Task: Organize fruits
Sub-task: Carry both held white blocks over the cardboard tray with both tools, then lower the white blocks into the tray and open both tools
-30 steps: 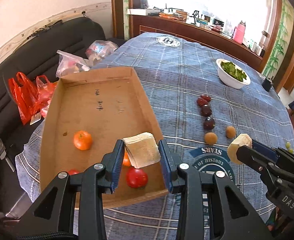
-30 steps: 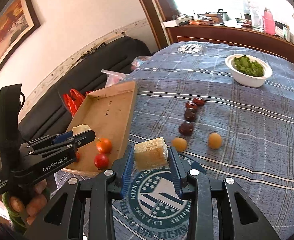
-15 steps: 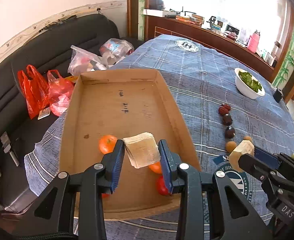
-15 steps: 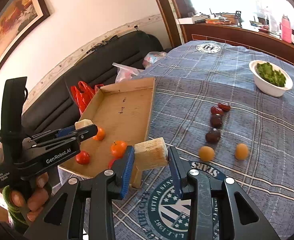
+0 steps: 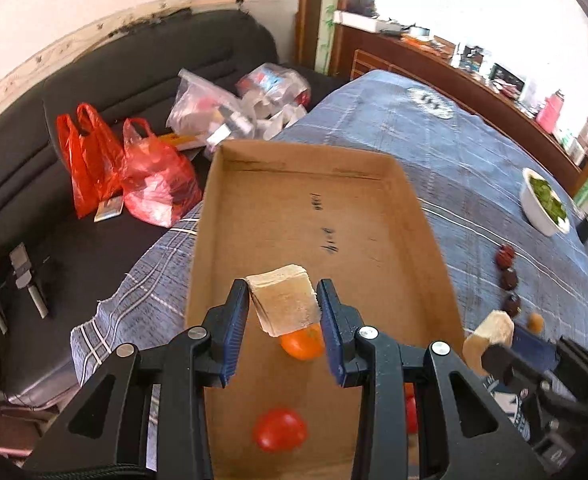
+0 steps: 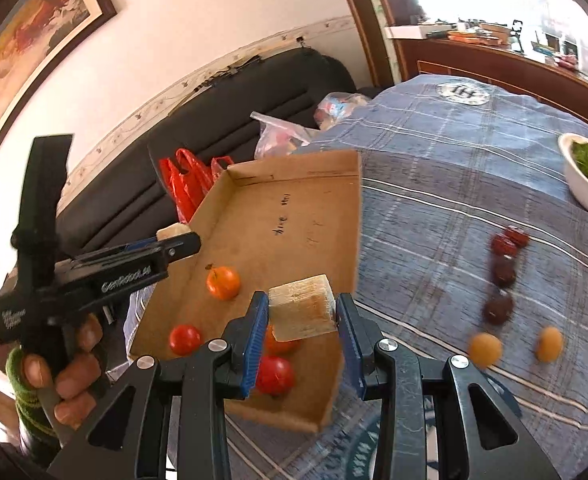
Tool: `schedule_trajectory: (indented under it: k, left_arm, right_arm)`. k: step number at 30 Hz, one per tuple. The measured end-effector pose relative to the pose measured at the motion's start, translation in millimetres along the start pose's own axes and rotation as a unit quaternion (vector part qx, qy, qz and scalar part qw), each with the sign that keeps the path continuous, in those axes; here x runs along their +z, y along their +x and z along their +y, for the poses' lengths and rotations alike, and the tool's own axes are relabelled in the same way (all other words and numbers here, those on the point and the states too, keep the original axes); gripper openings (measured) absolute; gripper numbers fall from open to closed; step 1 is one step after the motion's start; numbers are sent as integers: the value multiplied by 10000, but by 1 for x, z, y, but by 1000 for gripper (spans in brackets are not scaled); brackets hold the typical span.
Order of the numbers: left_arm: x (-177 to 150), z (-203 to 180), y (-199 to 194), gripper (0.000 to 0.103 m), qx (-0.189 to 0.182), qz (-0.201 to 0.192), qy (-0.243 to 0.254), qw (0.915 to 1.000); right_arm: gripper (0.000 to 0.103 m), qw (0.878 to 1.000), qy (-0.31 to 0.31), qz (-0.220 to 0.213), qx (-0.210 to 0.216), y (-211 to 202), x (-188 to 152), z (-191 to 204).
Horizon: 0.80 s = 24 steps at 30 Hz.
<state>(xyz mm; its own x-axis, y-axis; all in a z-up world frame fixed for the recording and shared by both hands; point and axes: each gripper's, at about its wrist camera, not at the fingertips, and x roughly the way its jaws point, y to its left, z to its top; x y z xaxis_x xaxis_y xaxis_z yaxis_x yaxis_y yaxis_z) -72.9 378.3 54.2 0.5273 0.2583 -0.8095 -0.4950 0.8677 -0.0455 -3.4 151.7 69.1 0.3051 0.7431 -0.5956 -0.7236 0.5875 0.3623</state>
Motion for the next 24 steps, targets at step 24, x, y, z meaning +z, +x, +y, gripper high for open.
schedule_trajectory:
  k: [24]
  left_arm:
    - [6,1,67,33,515,971,38,9939]
  right_arm:
    - [35,9969,-284,726,-51,91,9,18]
